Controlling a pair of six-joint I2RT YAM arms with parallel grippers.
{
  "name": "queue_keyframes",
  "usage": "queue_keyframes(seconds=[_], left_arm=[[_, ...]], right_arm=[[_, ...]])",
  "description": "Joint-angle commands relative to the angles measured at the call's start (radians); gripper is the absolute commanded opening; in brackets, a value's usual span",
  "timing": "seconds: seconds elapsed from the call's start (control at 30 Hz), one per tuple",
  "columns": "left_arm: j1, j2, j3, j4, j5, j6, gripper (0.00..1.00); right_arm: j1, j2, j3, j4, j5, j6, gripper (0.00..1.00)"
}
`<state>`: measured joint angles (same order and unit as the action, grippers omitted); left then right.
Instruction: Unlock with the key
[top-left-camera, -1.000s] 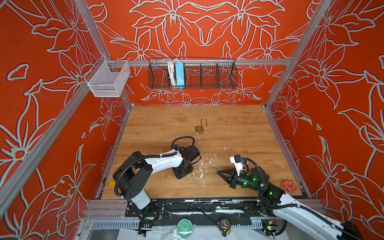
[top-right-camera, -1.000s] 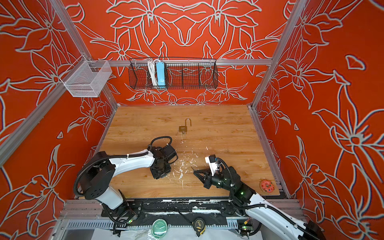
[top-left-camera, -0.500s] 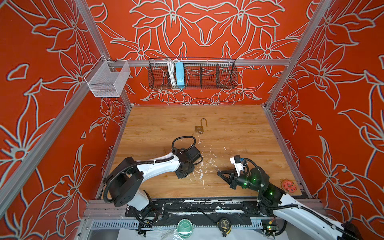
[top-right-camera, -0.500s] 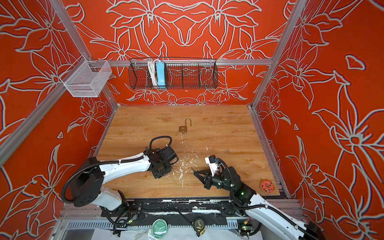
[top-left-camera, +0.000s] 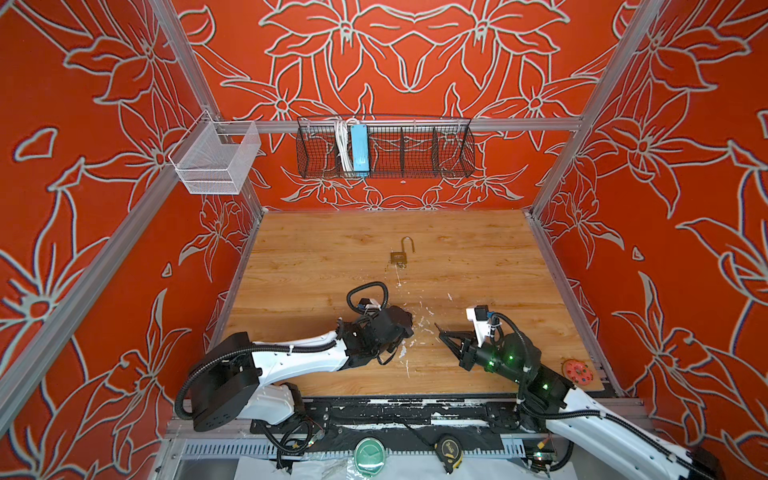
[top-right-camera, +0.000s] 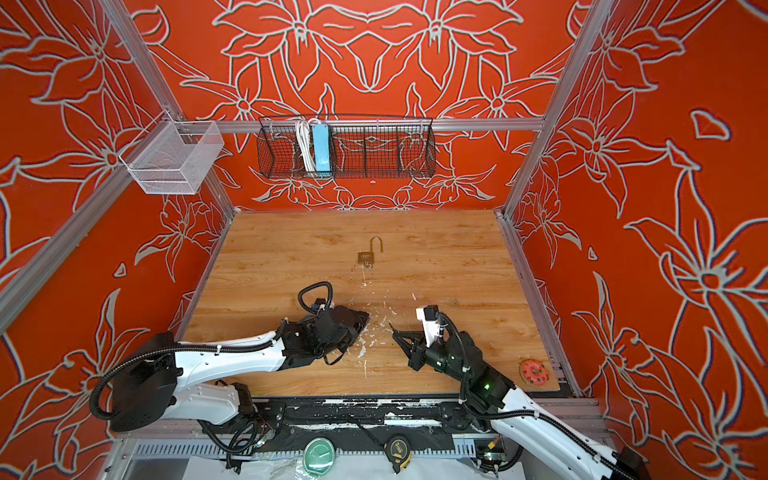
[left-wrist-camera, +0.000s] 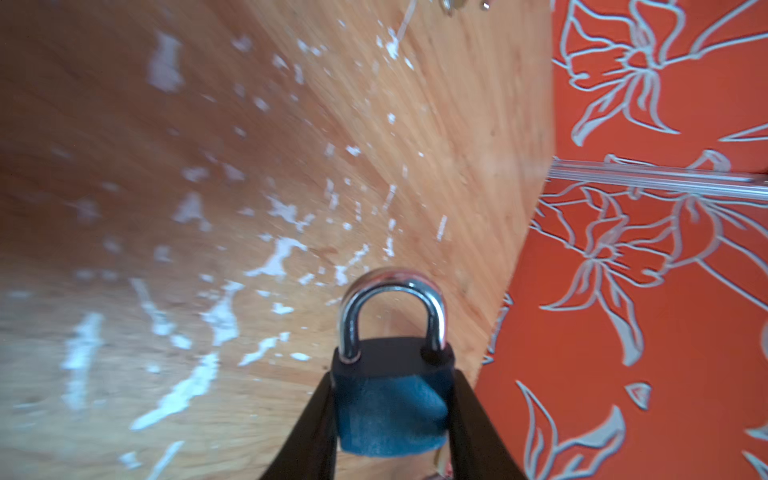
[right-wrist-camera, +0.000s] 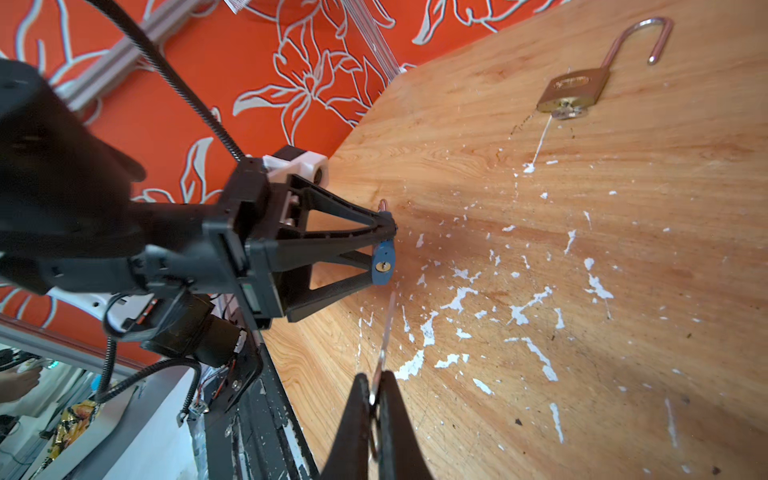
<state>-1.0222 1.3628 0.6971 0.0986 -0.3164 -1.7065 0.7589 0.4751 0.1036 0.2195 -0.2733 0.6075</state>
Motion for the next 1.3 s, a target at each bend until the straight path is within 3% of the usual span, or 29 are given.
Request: queue_keyframes(seconds=[0.0, 0.23, 1.27], left_arm=[[-0.024, 0.013, 0.008, 0.228, -0.063, -0.03, 0.0], [-0.033, 0.036, 0.015, 0.253, -0.062, -0.052, 0.0], [-0.042, 0.033, 0.006, 0.259, -0.044, -0.064, 0.0]], right_arm=[[0.001, 0.07, 0.059, 0.052, -0.022, -0.029, 0.0], [0.002, 0.179, 0.107, 0.096, -0.033, -0.044, 0.0], [0.002, 0.268, 0.152, 0.111, 0.014, -0.06, 0.0]])
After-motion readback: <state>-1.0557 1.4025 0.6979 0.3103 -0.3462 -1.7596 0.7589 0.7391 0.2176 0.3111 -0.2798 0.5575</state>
